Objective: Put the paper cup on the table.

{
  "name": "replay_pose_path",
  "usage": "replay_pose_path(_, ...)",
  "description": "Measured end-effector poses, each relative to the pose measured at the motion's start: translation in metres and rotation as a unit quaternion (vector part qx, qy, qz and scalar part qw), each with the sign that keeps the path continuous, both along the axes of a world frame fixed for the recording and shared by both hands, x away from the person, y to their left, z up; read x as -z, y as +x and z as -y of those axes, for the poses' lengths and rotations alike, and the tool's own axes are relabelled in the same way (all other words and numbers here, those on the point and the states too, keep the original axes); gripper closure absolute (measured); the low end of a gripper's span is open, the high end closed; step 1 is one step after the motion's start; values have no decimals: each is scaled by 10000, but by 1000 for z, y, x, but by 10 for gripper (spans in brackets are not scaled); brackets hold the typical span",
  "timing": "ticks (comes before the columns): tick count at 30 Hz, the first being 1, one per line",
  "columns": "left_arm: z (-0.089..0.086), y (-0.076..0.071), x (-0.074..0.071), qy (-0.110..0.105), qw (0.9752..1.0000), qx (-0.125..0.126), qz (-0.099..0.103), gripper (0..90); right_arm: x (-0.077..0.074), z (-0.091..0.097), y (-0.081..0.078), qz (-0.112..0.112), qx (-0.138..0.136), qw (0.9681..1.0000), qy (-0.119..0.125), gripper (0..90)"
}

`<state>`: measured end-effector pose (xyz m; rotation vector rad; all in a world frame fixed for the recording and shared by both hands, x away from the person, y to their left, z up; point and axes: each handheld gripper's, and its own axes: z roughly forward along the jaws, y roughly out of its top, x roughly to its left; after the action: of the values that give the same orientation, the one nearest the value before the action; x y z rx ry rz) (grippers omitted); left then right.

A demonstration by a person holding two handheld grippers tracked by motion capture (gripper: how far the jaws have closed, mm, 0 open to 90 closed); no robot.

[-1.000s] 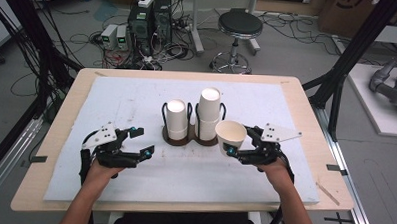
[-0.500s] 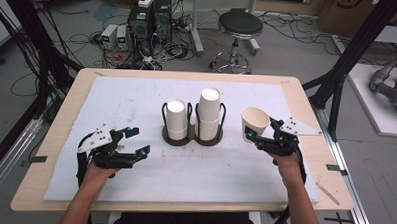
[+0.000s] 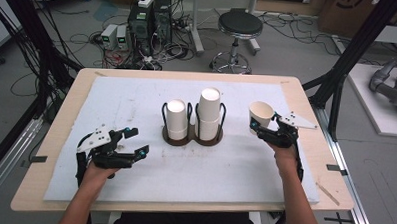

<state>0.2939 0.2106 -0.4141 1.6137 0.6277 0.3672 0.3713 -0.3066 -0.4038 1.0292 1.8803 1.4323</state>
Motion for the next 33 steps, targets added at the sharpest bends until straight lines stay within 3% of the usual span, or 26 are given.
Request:
replay_pose_path(6, 0, 0, 1, -13, 10000, 15, -17, 217, 12, 0, 15, -295, 345, 9990, -62, 327)
replay_pose_path(11, 1, 1, 2, -5, 10000, 17, -43, 217, 23, 0, 24, -583, 471, 9971, -145, 327)
replay_pose_path(17, 0, 1, 3, 9, 10000, 7, -57, 217, 31, -3, 29, -888, 445, 9943, -385, 318)
replay_pose_path(26, -1, 0, 4, 7, 9999, -69, -115, 217, 28, 2, 23, -1054, 338, 9927, -487, 265)
replay_pose_path(28, -2, 0, 4, 26, 9999, -71, -103, 217, 28, 2, 22, -1131, 367, 9921, -411, 204)
replay_pose_path(33, -2, -1, 4, 19, 9999, -75, -122, 217, 26, 3, 18, -1109, 167, 9929, -386, 201)
